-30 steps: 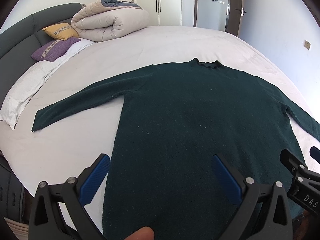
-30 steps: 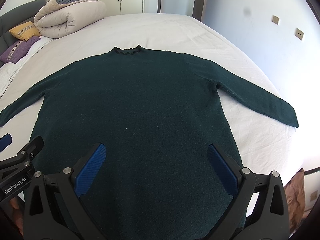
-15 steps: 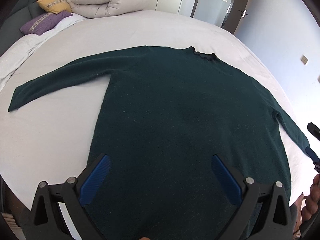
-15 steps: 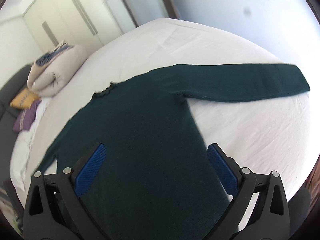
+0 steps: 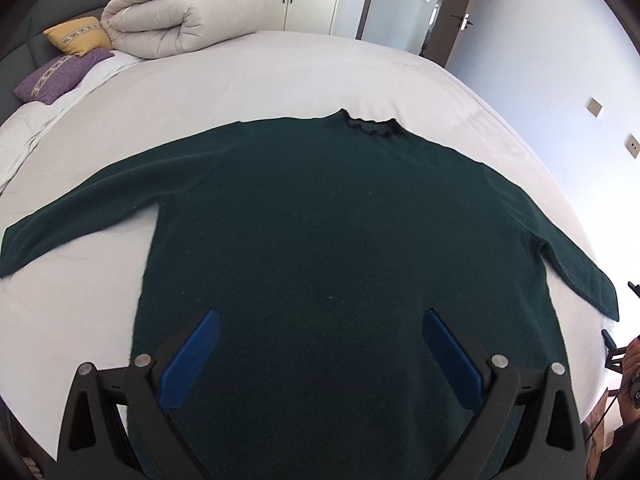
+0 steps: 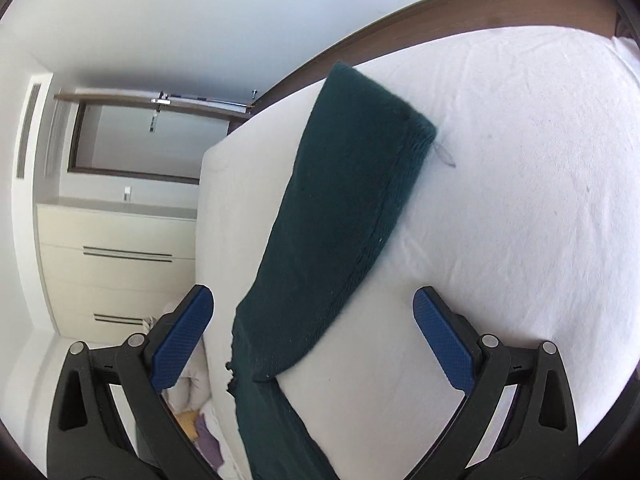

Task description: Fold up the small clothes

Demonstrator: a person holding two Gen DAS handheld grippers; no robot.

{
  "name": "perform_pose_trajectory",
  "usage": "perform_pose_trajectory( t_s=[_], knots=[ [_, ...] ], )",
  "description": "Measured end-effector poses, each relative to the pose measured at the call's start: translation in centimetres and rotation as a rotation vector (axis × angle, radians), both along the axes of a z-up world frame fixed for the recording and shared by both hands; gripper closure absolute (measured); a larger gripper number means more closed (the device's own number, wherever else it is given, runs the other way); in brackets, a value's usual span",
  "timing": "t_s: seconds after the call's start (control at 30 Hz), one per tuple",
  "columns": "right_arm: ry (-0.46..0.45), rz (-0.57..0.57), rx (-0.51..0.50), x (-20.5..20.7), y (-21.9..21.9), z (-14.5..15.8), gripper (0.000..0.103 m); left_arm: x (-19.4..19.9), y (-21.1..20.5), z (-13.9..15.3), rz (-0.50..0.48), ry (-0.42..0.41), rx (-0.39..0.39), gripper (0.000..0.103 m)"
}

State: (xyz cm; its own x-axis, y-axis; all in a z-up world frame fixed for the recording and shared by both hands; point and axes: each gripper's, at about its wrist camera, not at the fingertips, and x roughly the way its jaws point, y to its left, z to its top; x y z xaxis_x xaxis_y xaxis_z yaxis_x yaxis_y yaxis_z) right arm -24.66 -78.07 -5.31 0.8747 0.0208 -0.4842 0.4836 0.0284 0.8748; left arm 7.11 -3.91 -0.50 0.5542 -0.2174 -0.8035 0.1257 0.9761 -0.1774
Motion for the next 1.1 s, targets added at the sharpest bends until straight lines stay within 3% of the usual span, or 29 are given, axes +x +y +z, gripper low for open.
perform_pose_trajectory(
  t_s=[0.13, 0.17, 0.23, 0.4, 0.5, 0.57, 0.77, 0.93, 1.0, 1.1],
  knots=[
    [-0.038, -0.017, 0.006, 0.3, -1.9, -0.2, 0.002, 1.6, -1.0, -0.2, -0.029, 0.027, -0.125, 0.0],
    [-0.039, -0.016, -0.007, 0.7, -2.4, 0.0, 0.007, 1.9, -1.2, -0.1, -0.031, 0.028, -0.156, 0.0],
    [-0.05, -0.017, -0.021, 1.4, -3.1, -0.1, 0.019, 2.6, -1.6, 0.0, -0.038, 0.03, -0.223, 0.001],
    [-0.008, 0.016, -0.075, 3.7, -5.0, -0.8, 0.077, 3.9, -2.7, 0.3, -0.061, 0.032, -0.262, 0.015],
    [0.057, 0.042, -0.16, 5.2, -4.9, -0.3, 0.085, 4.6, -3.4, 0.7, -0.103, 0.031, -0.263, 0.025],
    [0.089, 0.062, -0.223, 6.8, -3.6, 1.0, 0.092, 5.2, -3.9, 1.0, -0.137, 0.033, -0.273, 0.025],
    [0.174, 0.294, -0.581, 15.1, 4.1, 8.0, 0.095, 7.5, -5.8, 2.6, -0.218, 0.023, -0.353, 0.025],
    [0.214, 0.545, -0.949, 22.9, 15.8, 13.8, 0.095, 9.4, -7.0, 3.2, -0.288, 0.048, -0.466, 0.024],
    [0.235, 0.676, -1.106, 25.4, 21.3, 14.5, 0.095, 10.0, -6.5, 2.8, -0.281, 0.06, -0.506, 0.024],
    [0.273, 0.859, -1.331, 28.1, 29.1, 13.3, 0.095, 10.6, -4.6, 1.3, -0.24, 0.092, -0.593, 0.022]
  ],
)
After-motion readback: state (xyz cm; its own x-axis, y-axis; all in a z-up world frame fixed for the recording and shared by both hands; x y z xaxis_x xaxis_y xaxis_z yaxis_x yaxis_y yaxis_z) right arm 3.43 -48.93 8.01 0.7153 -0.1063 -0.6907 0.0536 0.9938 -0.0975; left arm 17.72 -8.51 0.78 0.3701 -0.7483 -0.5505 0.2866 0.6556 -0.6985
